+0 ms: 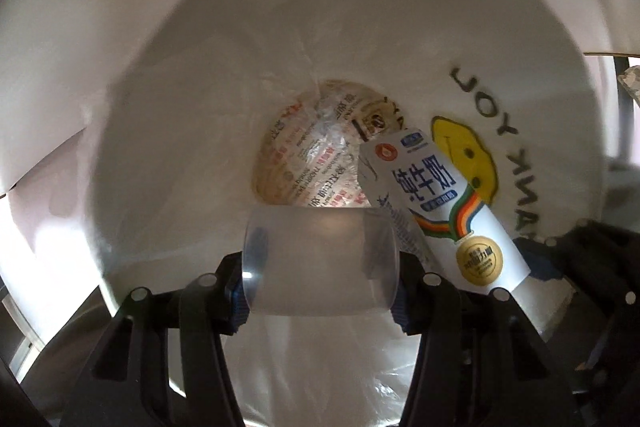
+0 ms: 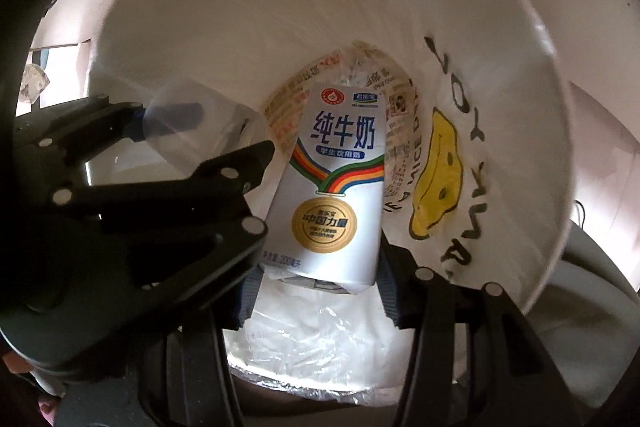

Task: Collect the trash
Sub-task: 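Open both tools to drop the cup and carton into the bin, then move both tools back toward the remaining items on the bed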

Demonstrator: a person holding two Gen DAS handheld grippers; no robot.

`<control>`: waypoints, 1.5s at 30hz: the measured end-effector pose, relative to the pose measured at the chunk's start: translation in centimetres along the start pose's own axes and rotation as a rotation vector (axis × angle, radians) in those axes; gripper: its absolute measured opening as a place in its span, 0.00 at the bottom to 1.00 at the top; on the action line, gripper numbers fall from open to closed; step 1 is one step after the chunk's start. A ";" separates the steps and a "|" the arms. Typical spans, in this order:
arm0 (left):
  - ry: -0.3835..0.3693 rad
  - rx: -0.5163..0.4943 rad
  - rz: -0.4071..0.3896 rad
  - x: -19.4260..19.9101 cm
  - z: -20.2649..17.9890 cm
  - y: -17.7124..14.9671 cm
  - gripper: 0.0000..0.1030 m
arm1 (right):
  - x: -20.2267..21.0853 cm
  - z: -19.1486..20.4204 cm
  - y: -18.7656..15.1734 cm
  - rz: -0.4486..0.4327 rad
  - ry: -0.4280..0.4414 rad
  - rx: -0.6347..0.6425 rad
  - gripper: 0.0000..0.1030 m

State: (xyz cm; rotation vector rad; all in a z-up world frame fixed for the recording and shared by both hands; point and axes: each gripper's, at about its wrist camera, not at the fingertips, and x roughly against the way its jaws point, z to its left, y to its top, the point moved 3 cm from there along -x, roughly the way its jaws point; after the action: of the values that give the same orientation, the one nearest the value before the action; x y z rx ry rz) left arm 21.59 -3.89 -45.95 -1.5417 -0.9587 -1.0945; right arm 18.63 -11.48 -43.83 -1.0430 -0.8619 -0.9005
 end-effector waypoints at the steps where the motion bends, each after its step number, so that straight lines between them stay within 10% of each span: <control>1: -0.005 0.003 0.004 -0.1 0.0 0.0 0.55 | -0.1 -0.1 0.2 0.003 0.002 -0.001 0.49; 9: -0.087 0.040 0.024 -0.4 0.1 0.2 0.74 | -0.9 -0.7 1.3 0.018 -0.021 -0.017 0.62; 25: -0.121 0.051 -0.005 0.9 0.0 -1.2 0.74 | -0.5 -0.5 -0.1 0.040 -0.006 -0.017 0.62; 37: -0.045 0.025 -0.185 9.9 0.7 -7.0 0.78 | 8.6 -0.2 -5.6 -0.105 -0.005 0.001 0.62; 45: 0.033 -0.076 -0.457 21.6 -1.1 -10.3 0.86 | 17.9 1.0 -9.8 -0.335 -0.001 0.071 0.66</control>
State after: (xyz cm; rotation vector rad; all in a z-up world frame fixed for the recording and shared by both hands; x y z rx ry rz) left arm 17.76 -1.53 -22.41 -1.3926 -1.2980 -1.4826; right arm 16.34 -16.37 -24.15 -0.8501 -1.0813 -1.1398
